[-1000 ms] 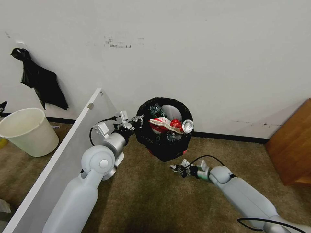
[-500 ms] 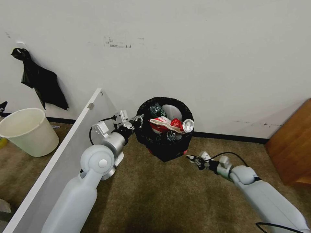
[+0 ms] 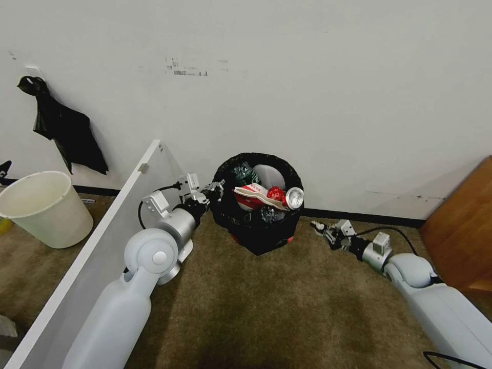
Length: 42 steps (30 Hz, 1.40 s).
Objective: Pick up the trash bin, then pick up the garbage from the floor and place it into the trash bin.
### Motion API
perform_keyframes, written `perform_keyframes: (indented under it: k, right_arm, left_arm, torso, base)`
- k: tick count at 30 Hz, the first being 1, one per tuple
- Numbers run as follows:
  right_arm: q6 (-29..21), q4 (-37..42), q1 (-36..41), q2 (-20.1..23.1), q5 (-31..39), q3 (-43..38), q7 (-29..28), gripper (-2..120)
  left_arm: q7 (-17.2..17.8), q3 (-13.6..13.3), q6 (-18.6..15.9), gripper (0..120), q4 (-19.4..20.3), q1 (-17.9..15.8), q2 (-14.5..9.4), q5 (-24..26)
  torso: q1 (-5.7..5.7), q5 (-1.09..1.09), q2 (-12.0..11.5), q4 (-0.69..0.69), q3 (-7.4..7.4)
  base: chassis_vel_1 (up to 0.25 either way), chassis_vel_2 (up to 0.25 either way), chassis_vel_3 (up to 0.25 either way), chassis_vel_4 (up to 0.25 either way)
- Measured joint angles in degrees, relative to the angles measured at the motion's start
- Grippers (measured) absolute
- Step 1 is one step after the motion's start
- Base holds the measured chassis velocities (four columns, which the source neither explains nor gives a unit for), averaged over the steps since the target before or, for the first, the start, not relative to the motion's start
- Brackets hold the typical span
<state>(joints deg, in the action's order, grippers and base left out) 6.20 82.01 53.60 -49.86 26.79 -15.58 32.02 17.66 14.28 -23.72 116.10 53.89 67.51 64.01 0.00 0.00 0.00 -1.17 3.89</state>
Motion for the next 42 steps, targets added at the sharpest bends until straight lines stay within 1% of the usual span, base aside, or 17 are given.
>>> perform_keyframes:
  k: [1,4,5,6,9,10,11,21,29,32,34,35,40,42]
  right_arm:
    - [-0.2,1.4,-0.2,0.1,0.6,-0.7,-0.4,0]
    - [-0.3,2.4,-0.2,0.1,1.0,-1.2,-0.6,0]
    - [-0.5,4.7,-0.1,0.4,1.7,-2.4,-0.8,0]
    - [-0.5,4.7,-0.1,0.4,1.7,-2.4,-0.8,0]
    - [-1.2,9.5,-0.1,0.8,3.3,-5.1,-0.9,0]
    - [-1.2,9.5,-0.1,0.8,3.3,-5.1,-0.9,0]
    - [-1.6,11.1,-0.2,1.1,4.0,-6.0,-0.9,0]
    - [-2.0,15.8,-0.8,1.9,5.8,-8.3,-0.7,0]
    - [-2.7,20.8,-0.9,3.0,7.4,-9.5,-0.1,0]
    - [-2.9,22.5,-1.1,3.6,8.2,-9.5,0.2,0]
    - [-3.0,24.2,-1.5,4.2,9.1,-9.3,0.5,0]
    - [-3.0,24.2,-1.5,4.2,9.1,-9.3,0.5,0]
    - [-3.0,25.8,-2.0,5.5,10.1,-7.7,1.2,0]
    - [-3.0,25.9,-2.1,5.7,10.3,-7.4,1.4,0]
  left_arm:
    - [0.0,0.0,0.0,4,0.0,0.1,0.0,0.0]
    - [0.0,0.0,0.0,4,0.0,0.1,0.0,0.0]
    - [0.0,0.0,0.0,4,0.0,0.1,0.0,0.0]
    - [0.0,0.0,0.0,4,0.0,0.1,0.0,0.0]
    - [0.0,0.0,0.0,4,-0.2,-0.1,-0.1,0.0]
    - [0.0,0.0,0.0,4,-0.2,-0.1,-0.1,0.0]
    - [0.0,0.0,0.0,4,-0.3,-0.2,-0.1,0.0]
    - [0.1,-0.1,0.0,4,-0.4,-0.3,0.1,-0.2]
    - [0.2,-0.9,-0.1,4,-0.3,0.2,0.1,-0.4]
    - [0.2,-1.3,-0.2,4,-0.5,0.0,0.0,-0.1]
    - [0.3,-2.2,-0.3,4,-0.8,-0.1,-0.1,0.2]
    - [0.3,-2.2,-0.3,4,-0.8,-0.1,-0.1,0.2]
    - [0.3,-4.1,-0.6,4,-1.3,-0.6,-0.1,1.0]
    - [0.3,-4.5,-0.6,4,-1.4,-0.9,0.0,1.2]
  torso:
    - [0.00,0.00,0.0,0.00,0.00]
    - [0.00,0.00,0.0,0.00,0.00]
    - [0.00,0.01,0.0,-0.01,0.00]
    - [0.00,0.01,0.0,-0.01,0.00]
    - [0.00,0.00,0.0,-0.01,0.00]
    - [0.00,0.00,0.0,-0.01,0.00]
    - [0.00,0.00,0.0,-0.01,0.00]
    - [0.00,0.00,0.0,-0.01,0.00]
    - [0.00,0.00,0.0,-0.01,0.00]
    - [0.00,0.00,0.0,-0.01,0.00]
    - [0.00,0.00,0.0,-0.01,0.00]
    - [0.00,0.00,0.0,-0.01,0.00]
    - [0.00,0.00,0.0,-0.01,0.00]
    - [0.00,0.00,0.0,-0.01,0.00]
  base:
    - [0.000,0.000,0.000,0.000]
    - [0.000,0.000,0.000,0.000]
    - [0.000,0.000,0.000,0.000]
    - [0.000,0.000,0.000,0.000]
    - [0.000,0.000,0.000,0.000]
    - [0.000,0.000,0.000,0.000]
    - [0.000,0.000,0.000,0.000]
    - [0.000,0.000,0.000,0.000]
    - [0.000,0.000,0.000,0.000]
    - [0.000,0.000,0.000,0.000]
    - [0.000,0.000,0.000,0.000]
    - [0.000,0.000,0.000,0.000]
    - [0.000,0.000,0.000,0.000]
    - [0.000,0.000,0.000,0.000]
